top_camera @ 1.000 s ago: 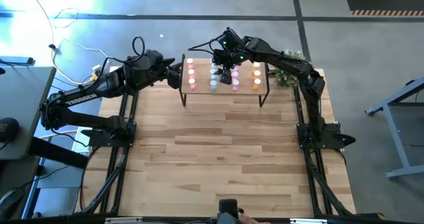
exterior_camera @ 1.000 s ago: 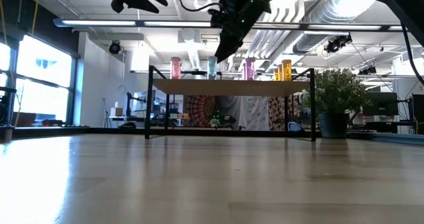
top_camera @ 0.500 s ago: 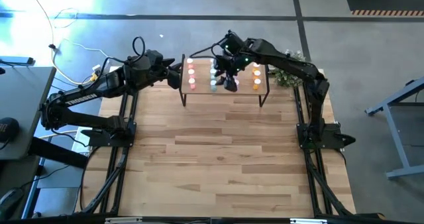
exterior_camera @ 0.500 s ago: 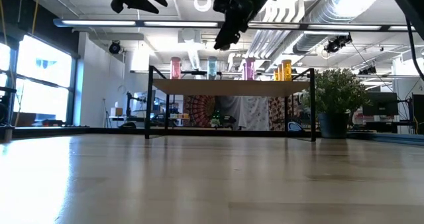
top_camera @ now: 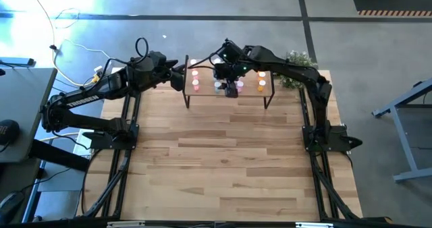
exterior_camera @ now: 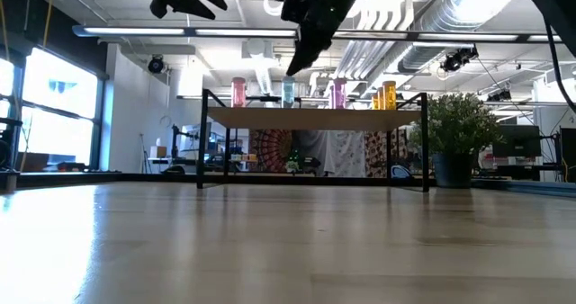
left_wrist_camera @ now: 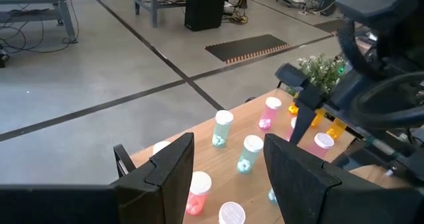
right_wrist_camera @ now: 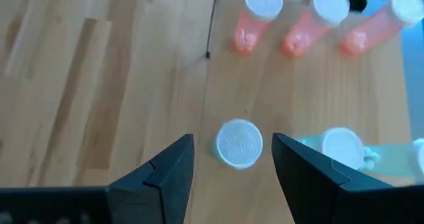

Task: Pick and place medicine bottles onto shelf by color
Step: Adjust the blue pill bottles on the shelf

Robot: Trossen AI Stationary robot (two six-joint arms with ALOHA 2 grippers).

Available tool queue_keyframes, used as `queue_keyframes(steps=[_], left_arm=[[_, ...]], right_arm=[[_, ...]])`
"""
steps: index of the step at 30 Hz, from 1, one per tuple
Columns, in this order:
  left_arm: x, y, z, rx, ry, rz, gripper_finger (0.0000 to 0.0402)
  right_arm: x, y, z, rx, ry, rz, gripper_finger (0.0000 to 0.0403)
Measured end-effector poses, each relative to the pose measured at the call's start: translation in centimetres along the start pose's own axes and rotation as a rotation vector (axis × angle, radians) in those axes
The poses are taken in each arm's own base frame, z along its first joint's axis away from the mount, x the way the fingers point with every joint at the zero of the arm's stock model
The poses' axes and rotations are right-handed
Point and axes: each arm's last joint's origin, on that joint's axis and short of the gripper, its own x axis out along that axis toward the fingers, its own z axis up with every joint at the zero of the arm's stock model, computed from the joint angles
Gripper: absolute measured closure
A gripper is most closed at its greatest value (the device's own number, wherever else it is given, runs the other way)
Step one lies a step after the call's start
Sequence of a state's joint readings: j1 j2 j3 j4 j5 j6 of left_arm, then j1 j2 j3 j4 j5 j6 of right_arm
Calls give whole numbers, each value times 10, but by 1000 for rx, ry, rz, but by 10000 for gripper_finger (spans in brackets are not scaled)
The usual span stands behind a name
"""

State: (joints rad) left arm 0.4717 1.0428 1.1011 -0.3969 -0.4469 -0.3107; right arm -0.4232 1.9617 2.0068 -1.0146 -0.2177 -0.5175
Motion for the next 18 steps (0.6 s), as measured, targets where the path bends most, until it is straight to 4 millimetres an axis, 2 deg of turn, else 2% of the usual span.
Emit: queue_keyframes(steps=[18], left_arm=[[0,0,0,1,3,-1,229]], right_arm=[[16,-5,0,-50,47,-84,208]])
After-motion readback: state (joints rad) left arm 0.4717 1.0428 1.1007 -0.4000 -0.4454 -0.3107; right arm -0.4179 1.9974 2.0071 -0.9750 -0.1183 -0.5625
